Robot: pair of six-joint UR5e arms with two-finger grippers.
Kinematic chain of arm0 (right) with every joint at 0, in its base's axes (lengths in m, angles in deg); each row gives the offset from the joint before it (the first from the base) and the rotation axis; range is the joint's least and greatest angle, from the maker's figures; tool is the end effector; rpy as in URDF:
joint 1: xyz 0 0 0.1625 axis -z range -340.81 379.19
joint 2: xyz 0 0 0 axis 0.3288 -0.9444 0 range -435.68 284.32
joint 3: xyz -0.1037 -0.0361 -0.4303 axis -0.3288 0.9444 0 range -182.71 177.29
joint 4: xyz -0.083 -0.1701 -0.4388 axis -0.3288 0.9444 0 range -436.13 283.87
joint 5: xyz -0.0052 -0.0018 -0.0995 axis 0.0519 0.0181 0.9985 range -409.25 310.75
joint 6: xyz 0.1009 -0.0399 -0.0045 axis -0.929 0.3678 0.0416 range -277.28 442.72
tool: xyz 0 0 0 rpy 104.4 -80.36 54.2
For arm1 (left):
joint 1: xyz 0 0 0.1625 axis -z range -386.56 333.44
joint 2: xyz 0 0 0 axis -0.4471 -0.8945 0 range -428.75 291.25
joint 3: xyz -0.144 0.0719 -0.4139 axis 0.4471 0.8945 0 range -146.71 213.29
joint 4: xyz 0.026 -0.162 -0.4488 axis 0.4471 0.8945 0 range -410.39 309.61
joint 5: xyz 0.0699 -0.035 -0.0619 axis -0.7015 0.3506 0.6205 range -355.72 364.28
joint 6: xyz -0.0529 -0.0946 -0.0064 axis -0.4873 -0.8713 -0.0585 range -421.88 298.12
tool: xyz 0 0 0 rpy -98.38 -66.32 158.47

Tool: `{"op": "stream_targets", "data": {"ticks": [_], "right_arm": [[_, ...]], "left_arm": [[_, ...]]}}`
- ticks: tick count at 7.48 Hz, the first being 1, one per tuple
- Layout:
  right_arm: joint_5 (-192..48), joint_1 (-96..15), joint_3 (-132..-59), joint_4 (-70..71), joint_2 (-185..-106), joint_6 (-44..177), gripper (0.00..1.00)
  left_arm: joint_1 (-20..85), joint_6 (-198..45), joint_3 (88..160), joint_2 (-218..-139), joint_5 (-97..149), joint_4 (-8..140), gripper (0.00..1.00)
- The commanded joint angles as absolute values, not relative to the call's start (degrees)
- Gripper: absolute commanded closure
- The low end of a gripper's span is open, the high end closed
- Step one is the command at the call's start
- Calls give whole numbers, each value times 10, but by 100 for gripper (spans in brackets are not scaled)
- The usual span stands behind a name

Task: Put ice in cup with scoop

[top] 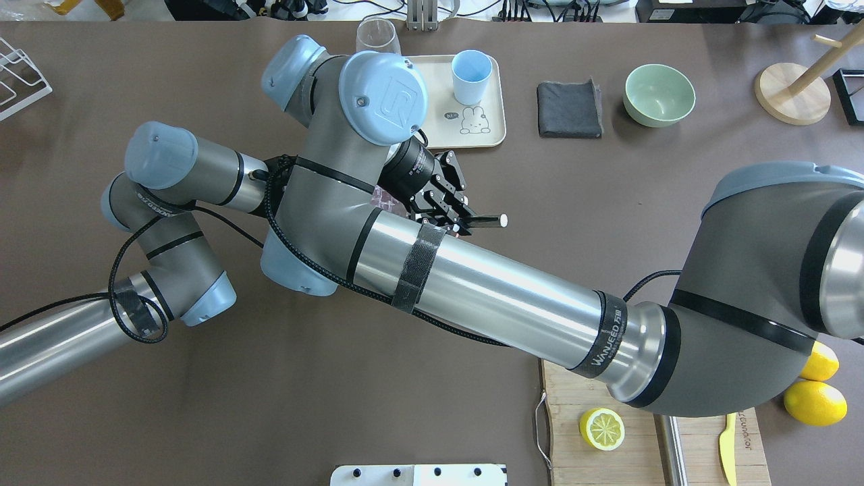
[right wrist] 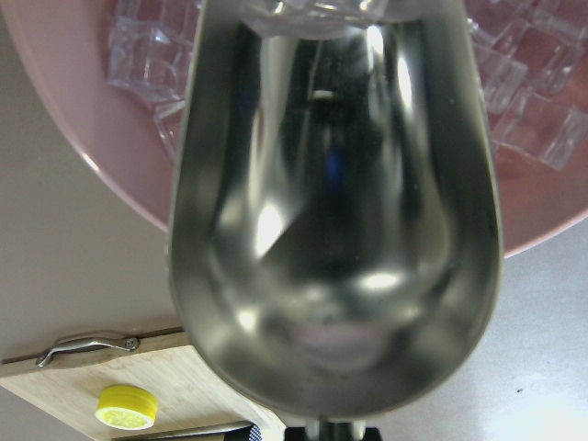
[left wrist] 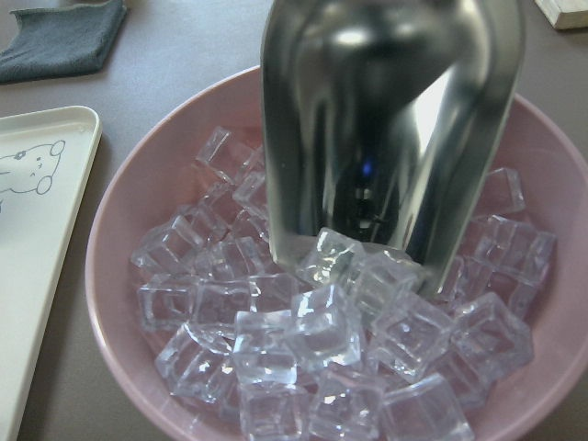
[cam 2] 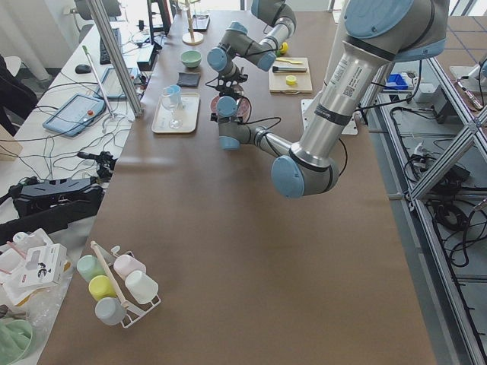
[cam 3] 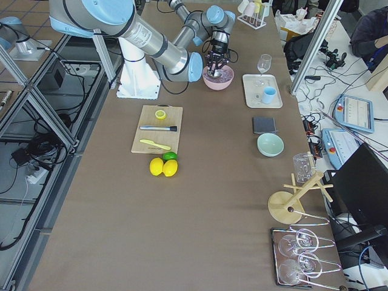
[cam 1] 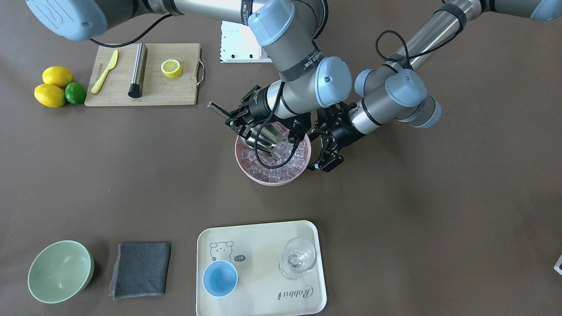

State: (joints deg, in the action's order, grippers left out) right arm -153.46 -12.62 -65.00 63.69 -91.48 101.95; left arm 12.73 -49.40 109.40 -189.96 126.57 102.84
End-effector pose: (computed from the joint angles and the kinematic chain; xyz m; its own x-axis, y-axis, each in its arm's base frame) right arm -0.6546 -0.5317 0.0614 0.2145 -0.9440 0.2505 0.9733 0.2281 0.0261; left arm 0.5521 -0.5492 0.3224 0.0970 0.9871 0.1276 -0.1516 -0.1121 0.9821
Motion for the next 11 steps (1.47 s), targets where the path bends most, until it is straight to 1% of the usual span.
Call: {"op": "stream_targets", "data": {"ticks": [1, 3, 5, 6, 8, 10, 11], "right_arm": [[-1534, -126, -695, 642, -934, 1020, 100], [-1533, -126, -737, 641, -964, 1019, 100], [-1533, -126, -799, 643, -991, 1019, 100], [-1532, -126, -814, 642, -1000, 1019, 100], [-1533, -126, -789, 642, -999, 1019, 100], [-1533, -126, -737, 641, -979, 1019, 100], [-1533, -126, -733, 641, -972, 1020, 100]], "left_arm": [[127, -494, 1094, -1899, 1265, 1028, 3], [127, -494, 1094, -1899, 1265, 1028, 3], [126, -494, 1093, -1896, 1265, 1025, 3], [126, -494, 1094, -1895, 1265, 1025, 3], [126, -494, 1093, -1895, 1265, 1024, 3], [126, -494, 1093, -1893, 1266, 1024, 3], [126, -493, 1093, -1893, 1266, 1024, 3]]}}
